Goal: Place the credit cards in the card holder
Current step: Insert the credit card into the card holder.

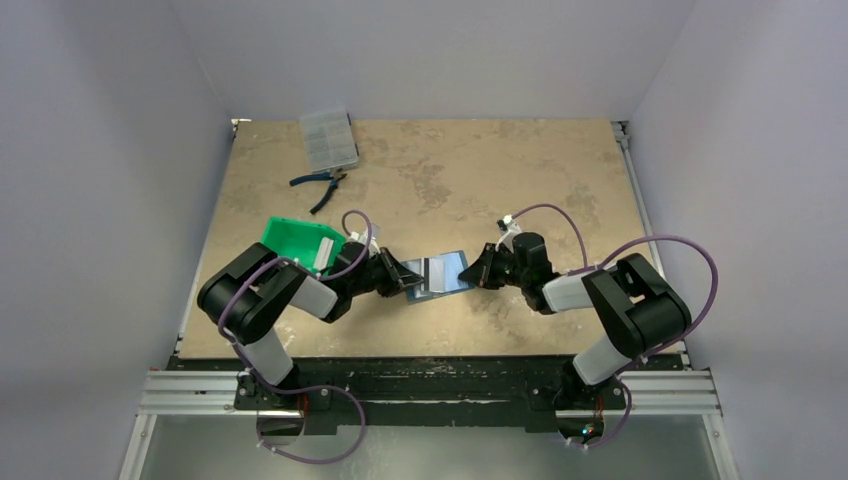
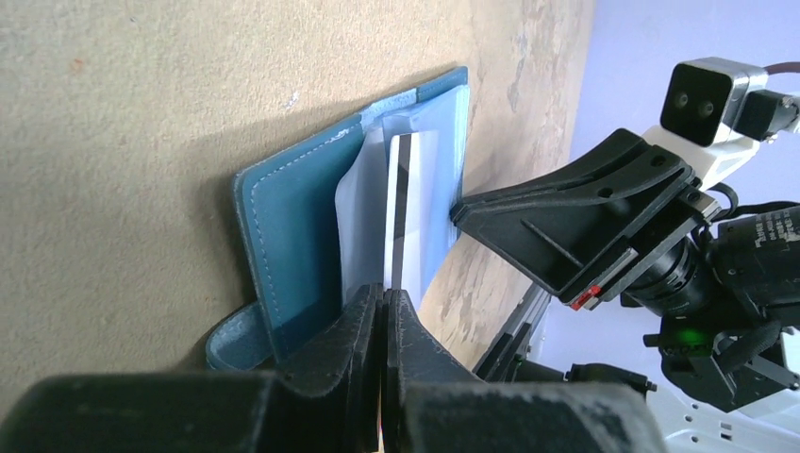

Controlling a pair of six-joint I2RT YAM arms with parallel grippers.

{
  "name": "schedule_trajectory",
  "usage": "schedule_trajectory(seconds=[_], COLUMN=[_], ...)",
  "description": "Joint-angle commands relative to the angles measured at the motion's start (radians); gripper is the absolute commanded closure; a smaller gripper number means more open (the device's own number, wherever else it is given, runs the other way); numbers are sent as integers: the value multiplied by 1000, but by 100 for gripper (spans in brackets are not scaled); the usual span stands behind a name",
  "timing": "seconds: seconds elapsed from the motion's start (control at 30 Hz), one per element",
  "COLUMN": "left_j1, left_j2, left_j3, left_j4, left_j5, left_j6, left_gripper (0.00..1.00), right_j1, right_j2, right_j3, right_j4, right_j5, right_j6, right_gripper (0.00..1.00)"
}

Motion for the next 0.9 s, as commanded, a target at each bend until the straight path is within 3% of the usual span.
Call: schedule_trajectory(seconds=[0.0,0.47,0.87], left_j1=[1,-81,-181], left_j2=[-10,2,-4], left_j3=[-24,-27,-56], left_j4=[103,121,213], left_j5=[-63,-170,-395], left_j6=[-37,-83,-133], left_gripper=[100,100,100], right_j1=[2,2,4], right_j2=[19,21,26], right_j3=[10,10,-2], right_j4=[-19,-19,6], right_j5=[1,-4,-17], right_j6=[-15,-15,1], right_gripper=[98,98,98])
